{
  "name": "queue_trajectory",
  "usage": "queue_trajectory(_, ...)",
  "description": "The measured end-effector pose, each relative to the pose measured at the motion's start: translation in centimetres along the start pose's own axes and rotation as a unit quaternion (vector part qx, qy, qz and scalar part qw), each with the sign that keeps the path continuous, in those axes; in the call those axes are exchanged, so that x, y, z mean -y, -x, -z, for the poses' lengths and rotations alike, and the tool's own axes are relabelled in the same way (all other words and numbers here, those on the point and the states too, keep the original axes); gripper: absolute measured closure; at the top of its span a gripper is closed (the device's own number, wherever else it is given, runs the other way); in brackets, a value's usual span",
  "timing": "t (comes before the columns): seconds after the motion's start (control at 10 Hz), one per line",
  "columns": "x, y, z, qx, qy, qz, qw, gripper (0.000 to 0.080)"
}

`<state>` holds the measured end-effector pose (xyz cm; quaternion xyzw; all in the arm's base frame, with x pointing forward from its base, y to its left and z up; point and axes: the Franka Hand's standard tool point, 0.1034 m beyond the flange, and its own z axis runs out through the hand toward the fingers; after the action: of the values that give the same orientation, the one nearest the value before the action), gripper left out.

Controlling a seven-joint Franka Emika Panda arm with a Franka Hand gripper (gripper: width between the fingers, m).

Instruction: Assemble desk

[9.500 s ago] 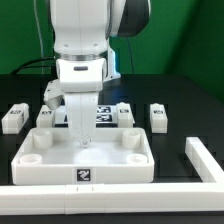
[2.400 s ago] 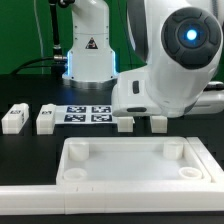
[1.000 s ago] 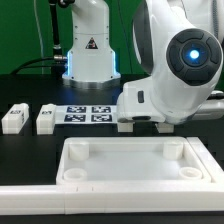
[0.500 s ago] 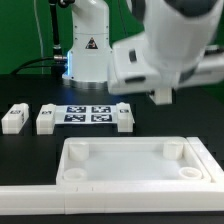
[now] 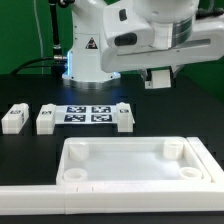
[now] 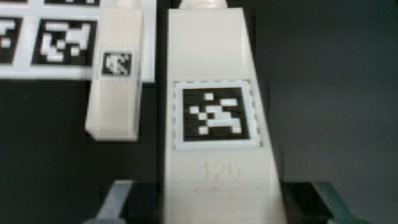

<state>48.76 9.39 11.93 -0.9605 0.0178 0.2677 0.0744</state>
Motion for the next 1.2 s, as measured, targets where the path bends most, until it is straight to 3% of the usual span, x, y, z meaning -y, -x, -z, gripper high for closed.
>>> queue_trajectory(0.2,-0.3,-1.4,0.2,-0.060,-0.001,0.008,0.998,0.0509)
queue_trajectory(0.6,-0.1,-5.0,9.8,-0.210,-0.007,0.027,0.977,0.0509)
queue_trajectory(0.8,-0.3,-5.2,9.3,-0.281,-0.001,0.026,0.959,0.0509)
queue_trajectory(1.0,-0.5,-6.0,9.8,-0.344,0.003,0.028,0.938,0.0509)
queue_trajectory(1.1,-0.5,-6.6,10.2,-0.362,0.012,0.037,0.931,0.0509)
queue_trajectory(1.2,-0.7,-7.6,11.7,-0.396,0.013,0.039,0.917,0.0509)
